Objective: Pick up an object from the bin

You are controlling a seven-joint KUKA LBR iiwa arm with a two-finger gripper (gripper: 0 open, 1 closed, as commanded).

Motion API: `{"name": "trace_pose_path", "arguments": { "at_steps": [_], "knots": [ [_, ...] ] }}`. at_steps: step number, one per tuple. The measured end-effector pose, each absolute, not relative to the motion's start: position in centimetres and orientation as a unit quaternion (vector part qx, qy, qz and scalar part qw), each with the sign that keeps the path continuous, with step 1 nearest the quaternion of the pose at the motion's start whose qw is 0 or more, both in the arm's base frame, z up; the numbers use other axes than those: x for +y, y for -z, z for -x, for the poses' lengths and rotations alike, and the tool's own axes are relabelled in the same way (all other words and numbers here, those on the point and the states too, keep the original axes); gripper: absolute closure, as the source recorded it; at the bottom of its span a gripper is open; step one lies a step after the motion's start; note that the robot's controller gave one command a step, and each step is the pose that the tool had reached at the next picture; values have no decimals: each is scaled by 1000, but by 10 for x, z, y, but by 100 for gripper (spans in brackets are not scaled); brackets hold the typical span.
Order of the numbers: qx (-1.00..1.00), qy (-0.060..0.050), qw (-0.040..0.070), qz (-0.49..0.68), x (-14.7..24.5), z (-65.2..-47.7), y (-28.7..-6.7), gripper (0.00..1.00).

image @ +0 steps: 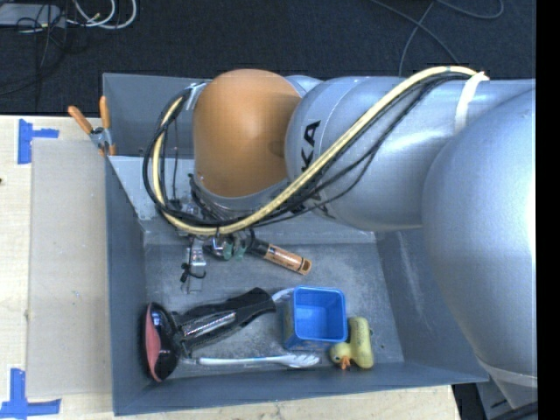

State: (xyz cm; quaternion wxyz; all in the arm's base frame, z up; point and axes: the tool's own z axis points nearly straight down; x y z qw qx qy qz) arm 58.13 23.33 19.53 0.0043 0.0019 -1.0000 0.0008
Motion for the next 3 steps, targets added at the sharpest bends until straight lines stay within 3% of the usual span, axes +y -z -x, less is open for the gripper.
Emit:
{"name": "trace_pose_path", "arguments": {
  "at_steps": [1,2,3],
  "knots": [
    [-1000,0,1,1,232,-583,-199,0],
    [-999,0,1,-51,165,-555,-108,0],
    [-993,2,-2,-116,154,-549,-110,0]
  ]
}}
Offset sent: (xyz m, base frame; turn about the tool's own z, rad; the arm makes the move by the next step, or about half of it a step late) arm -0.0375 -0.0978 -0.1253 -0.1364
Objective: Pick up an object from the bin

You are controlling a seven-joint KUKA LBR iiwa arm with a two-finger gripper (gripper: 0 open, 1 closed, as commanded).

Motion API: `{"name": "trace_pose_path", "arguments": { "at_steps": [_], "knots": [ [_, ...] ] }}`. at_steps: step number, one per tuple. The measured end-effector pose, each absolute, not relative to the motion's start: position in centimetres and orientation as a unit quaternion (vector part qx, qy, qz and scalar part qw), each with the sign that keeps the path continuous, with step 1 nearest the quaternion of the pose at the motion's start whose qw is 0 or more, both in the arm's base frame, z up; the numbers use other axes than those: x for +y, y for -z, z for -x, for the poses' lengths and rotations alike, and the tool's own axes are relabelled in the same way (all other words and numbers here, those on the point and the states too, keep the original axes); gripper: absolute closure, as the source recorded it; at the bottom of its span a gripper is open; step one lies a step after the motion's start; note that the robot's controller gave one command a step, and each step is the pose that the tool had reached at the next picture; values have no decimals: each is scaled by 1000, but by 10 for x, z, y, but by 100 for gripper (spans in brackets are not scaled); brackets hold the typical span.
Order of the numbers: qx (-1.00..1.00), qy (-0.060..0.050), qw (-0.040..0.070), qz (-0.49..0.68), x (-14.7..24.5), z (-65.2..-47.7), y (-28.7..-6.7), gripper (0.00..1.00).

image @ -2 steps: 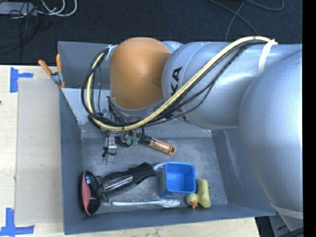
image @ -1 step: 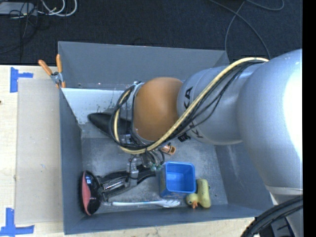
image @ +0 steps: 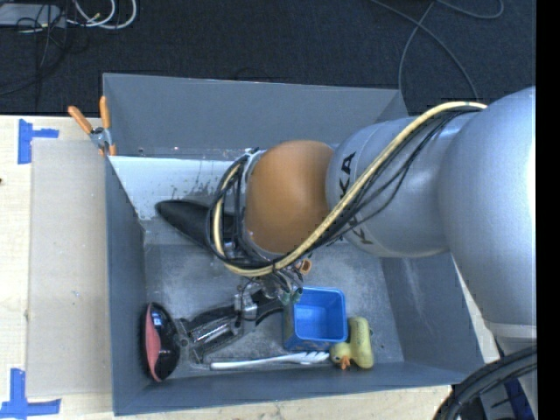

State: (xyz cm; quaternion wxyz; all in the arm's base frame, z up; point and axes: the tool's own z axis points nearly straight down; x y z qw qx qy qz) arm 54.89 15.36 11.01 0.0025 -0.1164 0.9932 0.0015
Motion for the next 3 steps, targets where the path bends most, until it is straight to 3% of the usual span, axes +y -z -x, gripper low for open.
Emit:
{"name": "trace_pose_path", "arguments": {
  "at_steps": [1,2,3],
  "knots": [
    [990,0,-6,140,135,-539,-109,0],
    [976,-1,0,217,140,-547,-70,0],
    [979,-1,-5,201,137,-545,-69,100]
  ]
}}
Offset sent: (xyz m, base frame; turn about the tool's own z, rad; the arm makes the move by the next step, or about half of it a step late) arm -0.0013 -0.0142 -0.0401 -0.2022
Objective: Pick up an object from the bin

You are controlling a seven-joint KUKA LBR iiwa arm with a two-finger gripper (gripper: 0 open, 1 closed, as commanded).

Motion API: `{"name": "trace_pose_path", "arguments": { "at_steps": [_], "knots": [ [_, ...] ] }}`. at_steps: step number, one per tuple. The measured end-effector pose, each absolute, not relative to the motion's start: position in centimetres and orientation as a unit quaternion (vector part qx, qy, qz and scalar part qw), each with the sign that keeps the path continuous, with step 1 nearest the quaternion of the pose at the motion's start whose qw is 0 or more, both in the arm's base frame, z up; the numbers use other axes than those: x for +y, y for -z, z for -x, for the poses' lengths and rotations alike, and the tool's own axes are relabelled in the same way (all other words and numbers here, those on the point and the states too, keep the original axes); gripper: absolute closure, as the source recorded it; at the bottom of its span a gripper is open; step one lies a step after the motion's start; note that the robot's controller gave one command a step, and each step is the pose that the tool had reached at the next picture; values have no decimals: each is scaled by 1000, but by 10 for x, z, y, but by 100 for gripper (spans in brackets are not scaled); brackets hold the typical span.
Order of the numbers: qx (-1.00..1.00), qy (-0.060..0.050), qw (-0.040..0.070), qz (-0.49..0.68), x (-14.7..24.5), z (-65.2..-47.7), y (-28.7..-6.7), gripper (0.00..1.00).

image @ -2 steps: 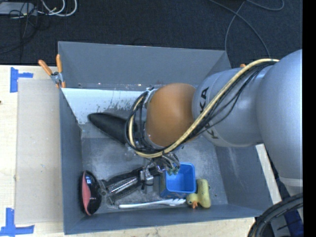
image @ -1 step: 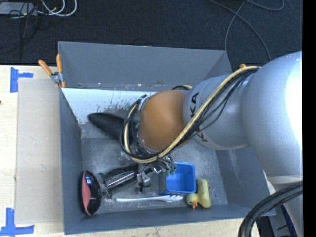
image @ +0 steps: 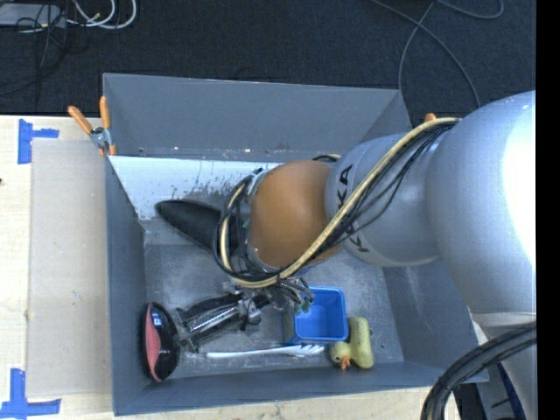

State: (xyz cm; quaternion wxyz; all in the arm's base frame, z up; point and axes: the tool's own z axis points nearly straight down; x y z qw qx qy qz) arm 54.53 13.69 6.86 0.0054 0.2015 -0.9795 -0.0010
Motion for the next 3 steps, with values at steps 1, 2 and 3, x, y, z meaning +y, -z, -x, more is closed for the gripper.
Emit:
{"name": "trace_pose_path", "arguments": {
  "at_steps": [1,2,3],
  "knots": [
    [-980,1,5,-201,137,-545,-69,100],
    [-980,1,11,-200,136,-542,-82,100],
    [-980,1,6,-200,137,-545,-114,100]
  ]
}}
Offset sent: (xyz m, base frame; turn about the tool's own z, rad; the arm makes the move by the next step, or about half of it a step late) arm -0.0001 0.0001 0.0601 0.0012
